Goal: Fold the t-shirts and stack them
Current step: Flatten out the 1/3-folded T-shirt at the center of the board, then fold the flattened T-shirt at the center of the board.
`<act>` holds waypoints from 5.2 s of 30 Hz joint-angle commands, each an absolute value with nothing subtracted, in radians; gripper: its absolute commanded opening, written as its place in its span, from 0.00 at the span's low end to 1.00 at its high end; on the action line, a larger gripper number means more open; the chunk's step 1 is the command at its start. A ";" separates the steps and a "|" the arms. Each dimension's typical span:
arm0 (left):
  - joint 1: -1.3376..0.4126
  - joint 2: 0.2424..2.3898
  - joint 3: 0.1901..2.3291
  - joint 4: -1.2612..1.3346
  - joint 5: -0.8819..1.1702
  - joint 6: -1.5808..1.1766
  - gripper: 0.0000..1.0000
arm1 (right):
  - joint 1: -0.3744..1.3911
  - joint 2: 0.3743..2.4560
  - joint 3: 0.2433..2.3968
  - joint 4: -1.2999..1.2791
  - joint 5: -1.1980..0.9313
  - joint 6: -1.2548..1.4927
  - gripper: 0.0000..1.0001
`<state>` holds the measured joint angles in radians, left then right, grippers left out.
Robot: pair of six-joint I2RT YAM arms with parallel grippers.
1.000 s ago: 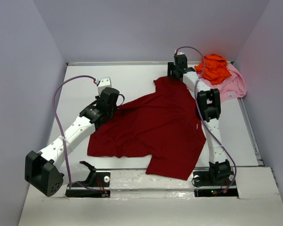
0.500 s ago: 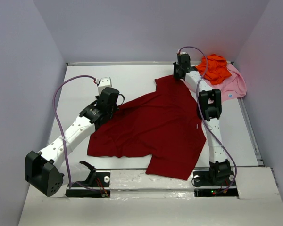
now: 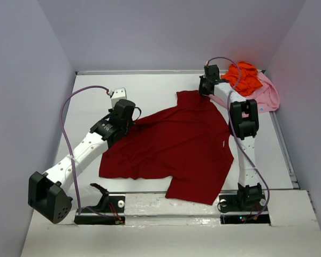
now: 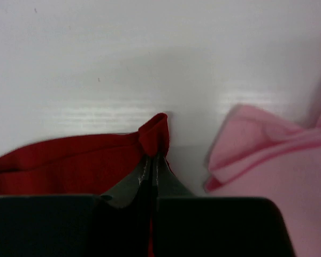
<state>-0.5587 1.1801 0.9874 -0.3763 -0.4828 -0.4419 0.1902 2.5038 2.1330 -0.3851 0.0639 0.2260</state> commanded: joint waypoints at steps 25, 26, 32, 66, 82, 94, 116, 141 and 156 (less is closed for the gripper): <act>-0.506 1.003 1.385 -0.391 -0.689 -0.242 0.00 | 0.244 1.366 1.549 -0.445 0.098 0.293 0.00; -0.508 0.962 1.387 -0.385 -0.696 -0.233 0.00 | 0.253 1.294 1.534 -0.445 0.100 0.298 0.00; -0.506 0.847 1.456 -0.403 -0.715 -0.190 0.00 | 0.253 1.092 1.543 -0.521 0.115 0.321 0.00; -0.777 1.276 2.337 -0.437 -0.667 -0.028 0.00 | 0.253 1.479 2.627 -0.819 0.161 0.179 0.00; -0.485 1.402 2.071 -0.233 -0.623 -0.038 0.00 | 0.253 1.775 2.588 -0.568 0.120 0.087 0.00; -0.492 0.864 1.491 -0.245 -0.506 -0.187 0.00 | 0.253 1.004 1.798 -0.503 0.049 0.159 0.00; -0.497 1.210 2.137 -0.400 -0.506 -0.126 0.00 | 0.253 1.531 2.637 -0.735 0.092 0.166 0.00; -0.072 2.249 2.112 -0.186 -0.388 -0.244 0.00 | 0.213 2.476 2.547 -0.391 0.238 0.058 0.00; -0.028 2.197 1.952 -0.175 -0.313 -0.301 0.00 | 0.204 2.263 2.129 -0.316 0.179 0.149 0.00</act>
